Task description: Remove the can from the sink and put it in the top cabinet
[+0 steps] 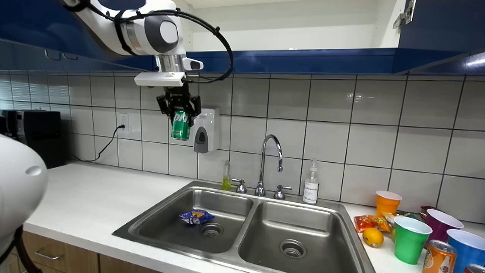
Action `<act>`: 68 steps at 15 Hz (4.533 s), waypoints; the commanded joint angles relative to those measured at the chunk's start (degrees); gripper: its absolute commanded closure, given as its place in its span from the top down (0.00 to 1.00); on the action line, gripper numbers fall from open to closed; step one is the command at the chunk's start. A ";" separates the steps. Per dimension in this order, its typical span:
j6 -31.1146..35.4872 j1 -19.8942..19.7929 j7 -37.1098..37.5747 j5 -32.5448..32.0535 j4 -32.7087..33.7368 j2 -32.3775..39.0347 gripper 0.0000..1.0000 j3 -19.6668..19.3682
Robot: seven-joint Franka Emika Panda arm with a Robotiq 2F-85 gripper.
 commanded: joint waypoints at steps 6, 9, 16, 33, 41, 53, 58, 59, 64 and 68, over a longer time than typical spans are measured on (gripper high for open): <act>-0.86 -0.67 -0.33 0.55 0.75 0.34 0.40 0.46; -1.41 -0.70 -0.57 0.46 1.42 0.38 0.40 0.37; -5.59 -0.29 -1.44 0.90 5.53 -1.07 0.40 0.29; -16.67 0.07 -2.42 0.34 15.61 -1.39 0.40 0.70; -19.44 0.35 -3.30 0.39 19.64 -0.86 0.40 1.01; -23.03 0.49 -3.26 0.42 25.41 -1.17 0.40 1.79; -24.27 0.45 -3.29 -0.17 27.97 -1.14 0.40 2.35; -24.60 0.48 -3.36 -0.23 28.56 -1.03 0.40 2.41; -24.93 0.55 -3.73 -0.76 30.44 -0.77 0.40 2.86; -24.85 0.53 -3.92 -1.03 31.47 -0.72 0.40 3.04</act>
